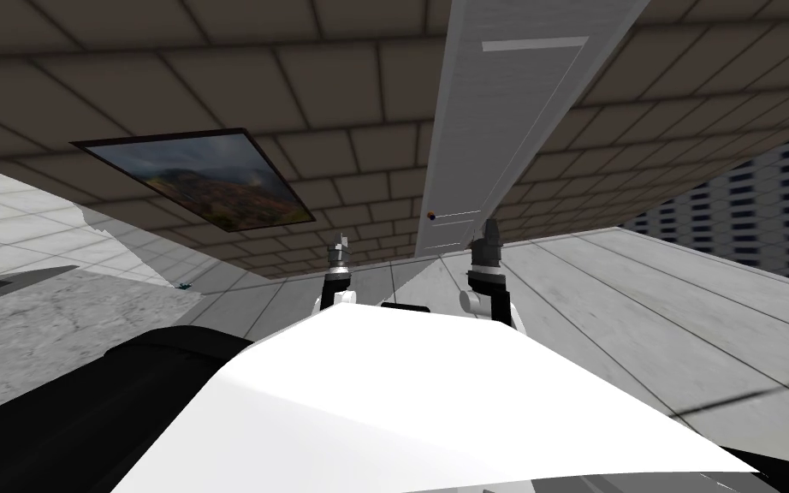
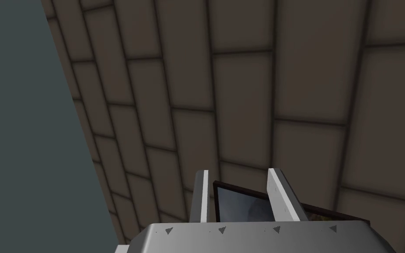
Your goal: Pull the door open
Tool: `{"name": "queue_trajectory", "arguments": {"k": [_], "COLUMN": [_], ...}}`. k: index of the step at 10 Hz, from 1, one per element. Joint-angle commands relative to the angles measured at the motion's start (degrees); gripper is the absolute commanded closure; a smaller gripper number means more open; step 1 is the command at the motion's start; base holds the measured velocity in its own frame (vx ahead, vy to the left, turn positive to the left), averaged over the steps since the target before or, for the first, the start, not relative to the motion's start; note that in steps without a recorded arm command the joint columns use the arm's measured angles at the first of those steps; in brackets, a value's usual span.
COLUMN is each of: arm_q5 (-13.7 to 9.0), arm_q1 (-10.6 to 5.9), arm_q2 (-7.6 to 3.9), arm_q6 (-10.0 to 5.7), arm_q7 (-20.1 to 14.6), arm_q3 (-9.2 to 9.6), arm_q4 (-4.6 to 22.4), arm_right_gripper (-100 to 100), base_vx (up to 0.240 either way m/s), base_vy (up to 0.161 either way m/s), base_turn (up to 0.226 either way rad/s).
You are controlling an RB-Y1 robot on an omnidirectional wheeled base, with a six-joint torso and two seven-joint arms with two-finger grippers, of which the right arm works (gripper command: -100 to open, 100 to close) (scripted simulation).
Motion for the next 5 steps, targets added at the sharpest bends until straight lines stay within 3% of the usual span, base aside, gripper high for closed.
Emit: {"name": "queue_trajectory", "arguments": {"k": [1, 5], "arm_q5": [0.6, 2.3], "arm_q1": [-0.55, -2.35], "arm_q2": [-0.21, -0.83], "arm_q6": [-0.61, -2.32], "arm_q7": [1.4, 5.0], "arm_q3": [-0.19, -0.92], "arm_q4": [2.0, 7.7], "arm_right_gripper": [-100, -100], "base_vx": [0.088, 0.095], "base_vy": [-0.021, -0.023], "base_turn": [0.015, 0.019]}}
